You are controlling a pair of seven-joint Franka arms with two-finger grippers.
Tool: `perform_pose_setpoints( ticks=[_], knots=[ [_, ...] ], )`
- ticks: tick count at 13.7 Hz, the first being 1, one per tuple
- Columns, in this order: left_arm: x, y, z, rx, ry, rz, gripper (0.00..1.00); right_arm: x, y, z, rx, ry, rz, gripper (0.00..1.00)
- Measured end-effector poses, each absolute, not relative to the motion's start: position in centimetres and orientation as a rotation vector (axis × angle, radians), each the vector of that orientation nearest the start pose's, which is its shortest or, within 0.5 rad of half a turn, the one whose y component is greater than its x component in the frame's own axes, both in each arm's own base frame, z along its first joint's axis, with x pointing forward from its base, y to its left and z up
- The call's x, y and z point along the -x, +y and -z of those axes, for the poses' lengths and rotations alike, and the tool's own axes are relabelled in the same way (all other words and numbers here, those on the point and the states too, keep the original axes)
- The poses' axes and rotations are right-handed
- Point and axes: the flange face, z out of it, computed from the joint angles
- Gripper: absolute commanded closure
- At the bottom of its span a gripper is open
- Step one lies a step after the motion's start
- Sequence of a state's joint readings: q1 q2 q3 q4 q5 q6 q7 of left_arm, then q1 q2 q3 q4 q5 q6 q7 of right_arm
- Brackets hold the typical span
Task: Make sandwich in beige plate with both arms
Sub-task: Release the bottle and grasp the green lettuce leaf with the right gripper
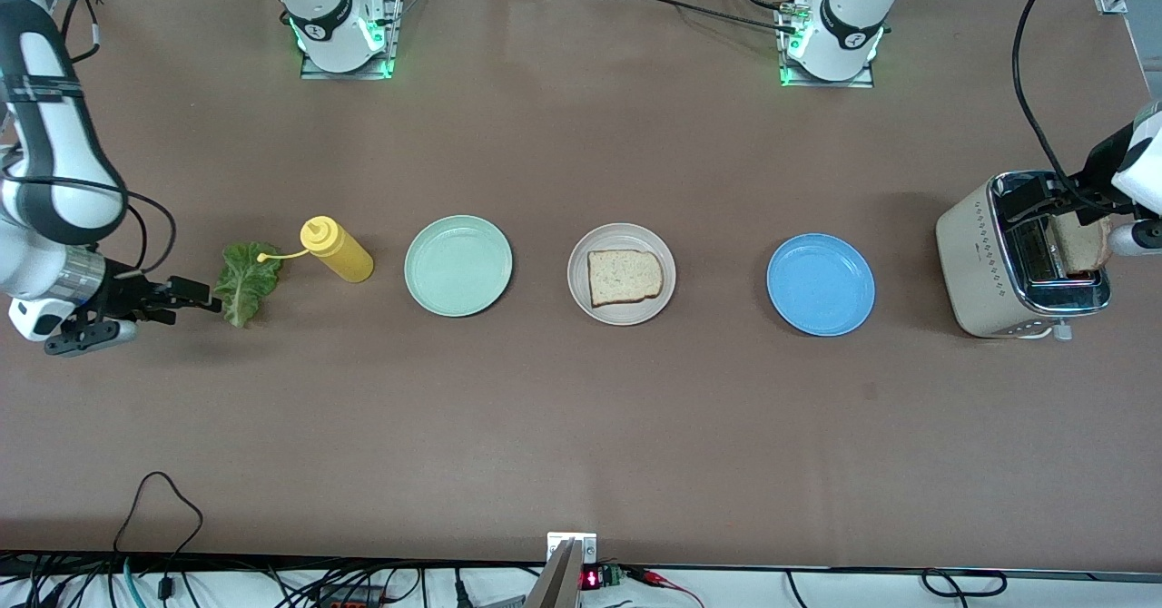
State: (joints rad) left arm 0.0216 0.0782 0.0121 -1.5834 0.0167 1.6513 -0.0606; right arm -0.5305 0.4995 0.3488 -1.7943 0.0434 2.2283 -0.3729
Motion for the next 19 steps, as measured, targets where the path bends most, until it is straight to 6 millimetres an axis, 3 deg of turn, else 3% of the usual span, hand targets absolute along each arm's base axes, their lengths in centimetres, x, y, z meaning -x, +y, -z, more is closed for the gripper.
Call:
perform_pose_setpoints(
  ticks=[6, 12, 13, 16, 17, 19],
  knots=[
    [-58.3, 2.1, -58.1, 3.12, -0.145, -0.016, 0.0, -63.7, -10.9, -24.5, 3.081, 0.013, -0.094, 0.0],
    [-58.3, 2.1, -58.1, 3.121, -0.144, -0.016, 0.0, -63.1, -10.8, -20.6, 3.142, -0.067, -0.177, 0.0],
    [-58.3, 2.1, -58.1, 3.121, -0.143, -0.016, 0.0, -63.0, -10.7, -20.1, 3.14, -0.07, -0.186, 0.05],
    [-58.3, 2.0, -58.1, 3.121, -0.142, -0.016, 0.0, -62.8, -10.6, -19.2, 3.135, -0.074, -0.204, 0.45],
    [-58.3, 2.0, -58.1, 3.121, -0.141, -0.016, 0.0, -62.8, -10.6, -19.2, 3.135, -0.075, -0.205, 0.49],
    [-58.3, 1.8, -58.1, 3.121, -0.138, -0.016, 0.0, -62.8, -10.5, -19.1, 3.136, -0.083, -0.208, 0.67]
  ],
)
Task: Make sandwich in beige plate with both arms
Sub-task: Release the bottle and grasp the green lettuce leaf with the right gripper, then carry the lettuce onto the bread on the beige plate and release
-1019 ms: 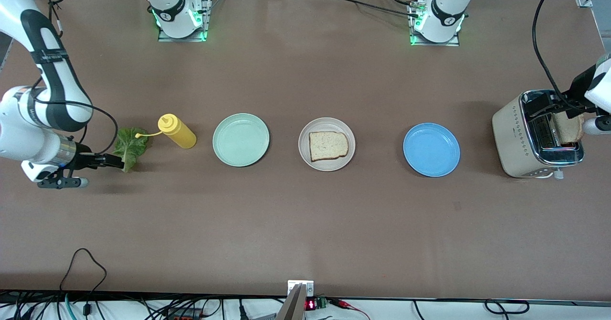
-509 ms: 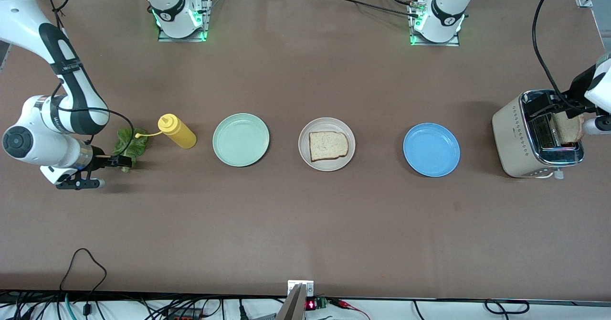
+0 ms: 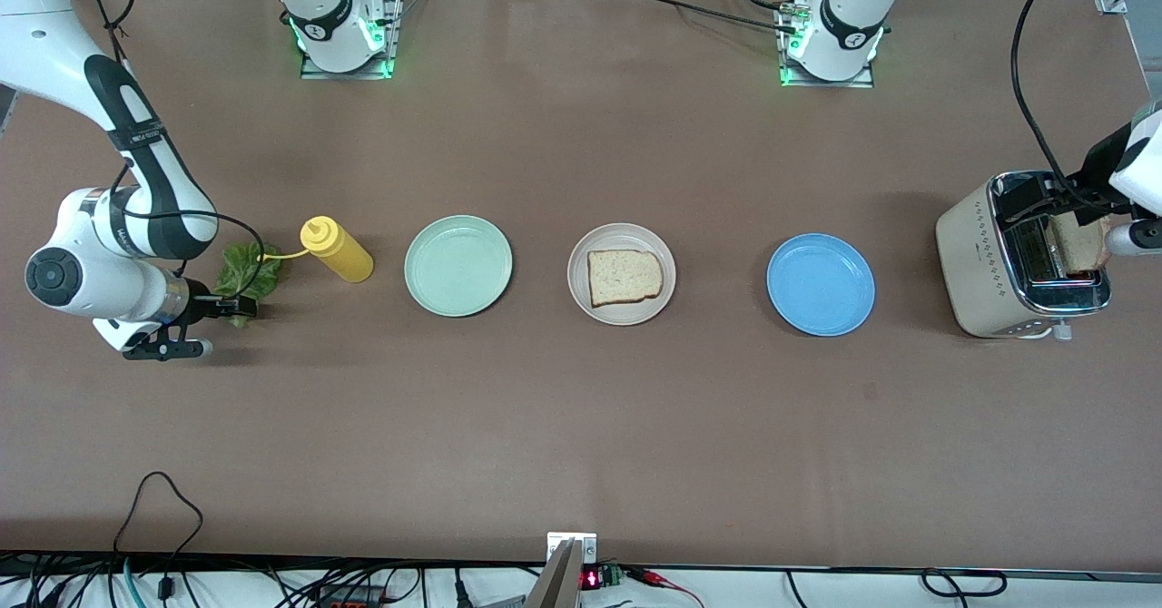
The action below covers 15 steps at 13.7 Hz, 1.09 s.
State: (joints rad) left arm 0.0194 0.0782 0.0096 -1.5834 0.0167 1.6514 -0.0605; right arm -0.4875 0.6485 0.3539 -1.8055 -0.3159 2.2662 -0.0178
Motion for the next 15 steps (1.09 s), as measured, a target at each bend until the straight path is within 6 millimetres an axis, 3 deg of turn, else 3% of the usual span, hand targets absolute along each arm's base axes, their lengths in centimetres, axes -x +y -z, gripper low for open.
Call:
perform_pose_setpoints(
  ticks=[7, 11, 15],
  knots=[
    [-58.3, 2.1, -58.1, 3.121, -0.144, -0.016, 0.0, -62.7, -10.5, -18.5, 3.129, -0.122, -0.215, 1.0],
    [-58.3, 2.1, -58.1, 3.121, -0.144, -0.016, 0.0, -63.3, -10.8, -19.6, 3.137, -0.156, -0.181, 1.0],
    [-58.3, 2.1, -58.1, 3.121, -0.144, -0.016, 0.0, -64.1, -11.6, -24.2, 3.171, -0.184, -0.181, 1.0]
  ],
)
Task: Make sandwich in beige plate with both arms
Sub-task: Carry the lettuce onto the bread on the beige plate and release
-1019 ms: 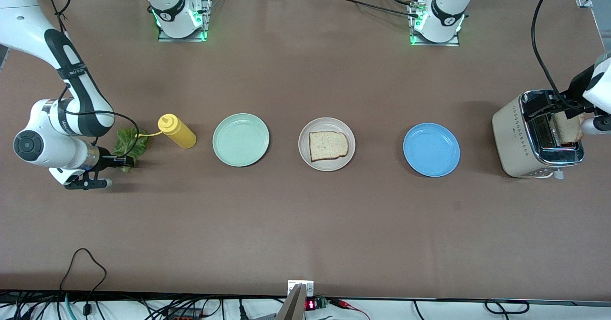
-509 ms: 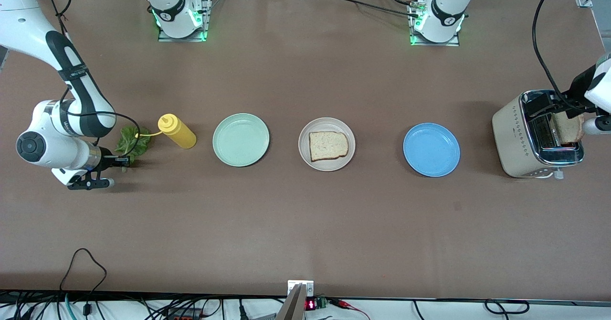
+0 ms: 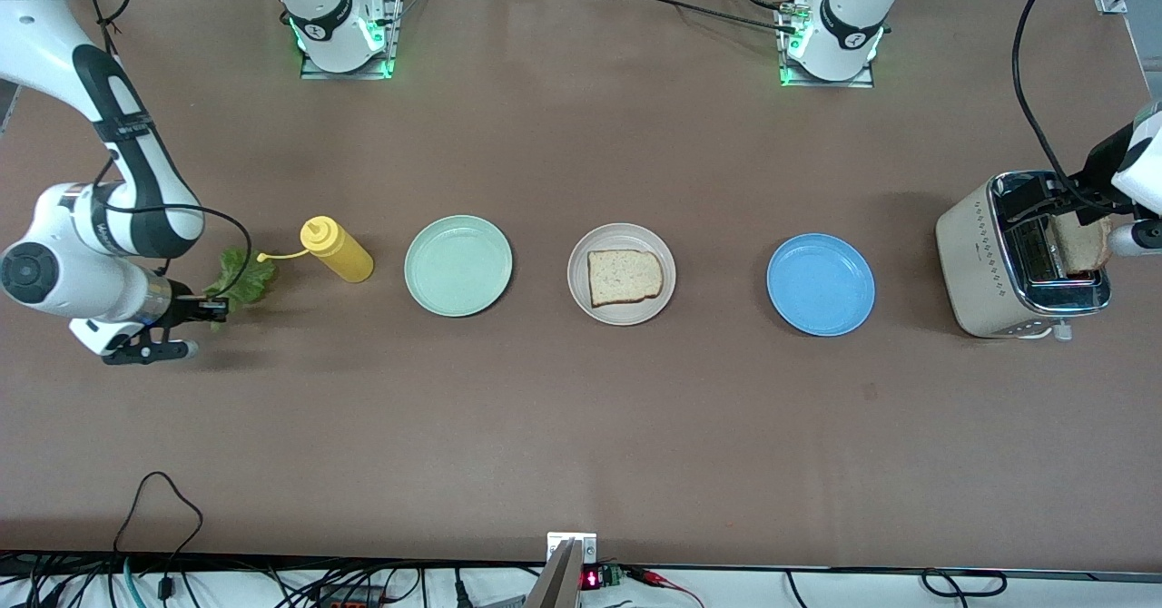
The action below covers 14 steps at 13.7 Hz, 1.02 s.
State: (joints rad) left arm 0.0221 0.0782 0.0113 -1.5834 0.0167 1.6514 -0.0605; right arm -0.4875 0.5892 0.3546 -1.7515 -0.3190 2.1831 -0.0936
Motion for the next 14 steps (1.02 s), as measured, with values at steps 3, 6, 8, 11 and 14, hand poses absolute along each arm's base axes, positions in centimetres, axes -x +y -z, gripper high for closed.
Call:
perform_pose_setpoints(
  ticks=[3, 6, 8, 11, 14],
  knots=[
    [-58.3, 2.1, -58.1, 3.121, -0.144, -0.016, 0.0, -64.4, -11.9, -29.8, 3.171, -0.193, -0.252, 1.0],
    [-58.3, 2.1, -58.1, 3.121, -0.144, -0.016, 0.0, -64.3, -10.5, -35.6, 3.111, -0.159, -0.359, 1.0],
    [-58.3, 2.1, -58.1, 3.121, -0.144, -0.016, 0.0, -64.3, -8.9, -39.2, 3.079, -0.161, -0.41, 1.0],
    [-58.3, 2.2, -58.0, 3.12, -0.148, -0.022, 0.0, -64.2, -5.9, -43.5, 3.043, -0.114, -0.459, 1.0],
    [-58.4, 2.9, -57.6, 3.118, -0.169, -0.036, 0.0, -64.2, 1.0, -46.0, 3.027, 0.056, -0.475, 1.0]
  ],
)
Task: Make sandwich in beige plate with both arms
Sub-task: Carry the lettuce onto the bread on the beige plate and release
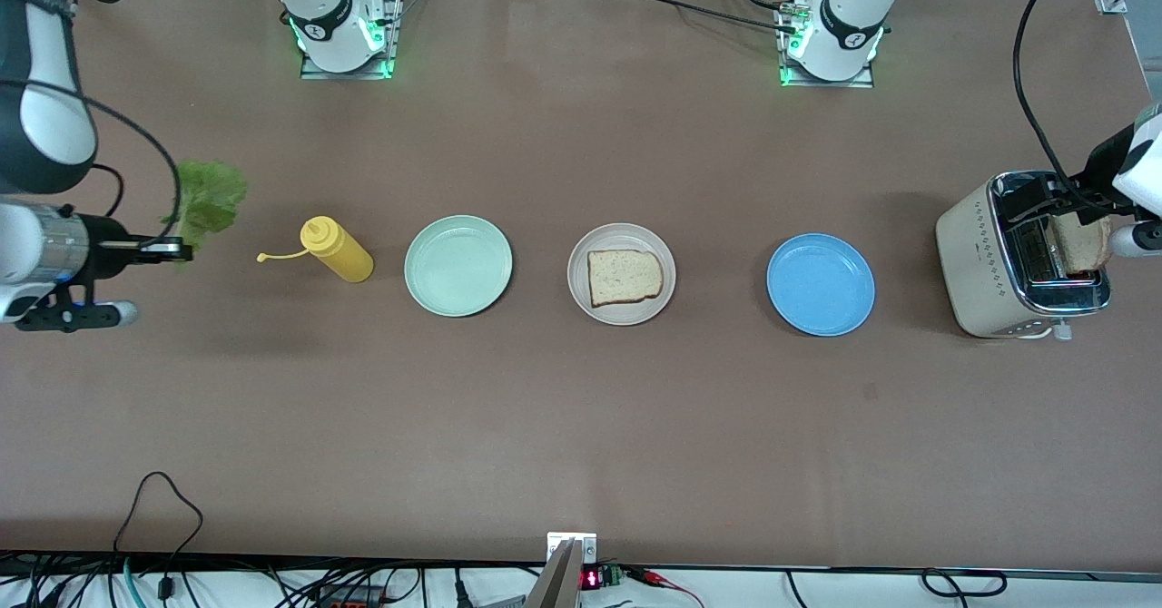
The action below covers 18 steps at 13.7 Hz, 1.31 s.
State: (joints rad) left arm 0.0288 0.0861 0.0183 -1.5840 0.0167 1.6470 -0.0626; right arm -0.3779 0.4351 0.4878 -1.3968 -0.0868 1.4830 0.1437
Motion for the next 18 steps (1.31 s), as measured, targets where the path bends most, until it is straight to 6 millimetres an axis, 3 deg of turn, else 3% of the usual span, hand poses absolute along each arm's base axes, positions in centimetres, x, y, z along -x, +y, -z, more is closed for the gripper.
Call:
perform_pose_setpoints(
  ticks=[6, 8, 11, 14, 18],
  knots=[
    [-59.0, 4.8, -55.9, 3.114, -0.215, -0.079, 0.0, -62.1, 20.4, -46.3, 2.95, 0.609, -0.479, 1.0],
    [-59.4, 5.9, -54.7, 3.111, -0.248, -0.111, 0.0, -61.4, 25.9, -45.4, 2.91, 0.774, -0.439, 1.0],
    [-59.6, 11.5, -51.5, 3.099, -0.378, -0.194, 0.0, -60.2, 33.5, -41.8, 2.8, 1.063, -0.432, 1.0],
    [-59.6, 18.6, -45.8, 3.079, -0.539, -0.324, 0.0, -58.2, 40.8, -36.5, 2.698, 1.238, -0.457, 1.0],
    [-59.2, 24.1, -41.4, 3.094, -0.544, -0.418, 0.0, -56.3, 46.3, -30.4, 2.597, 1.398, -0.454, 0.99]
  ],
)
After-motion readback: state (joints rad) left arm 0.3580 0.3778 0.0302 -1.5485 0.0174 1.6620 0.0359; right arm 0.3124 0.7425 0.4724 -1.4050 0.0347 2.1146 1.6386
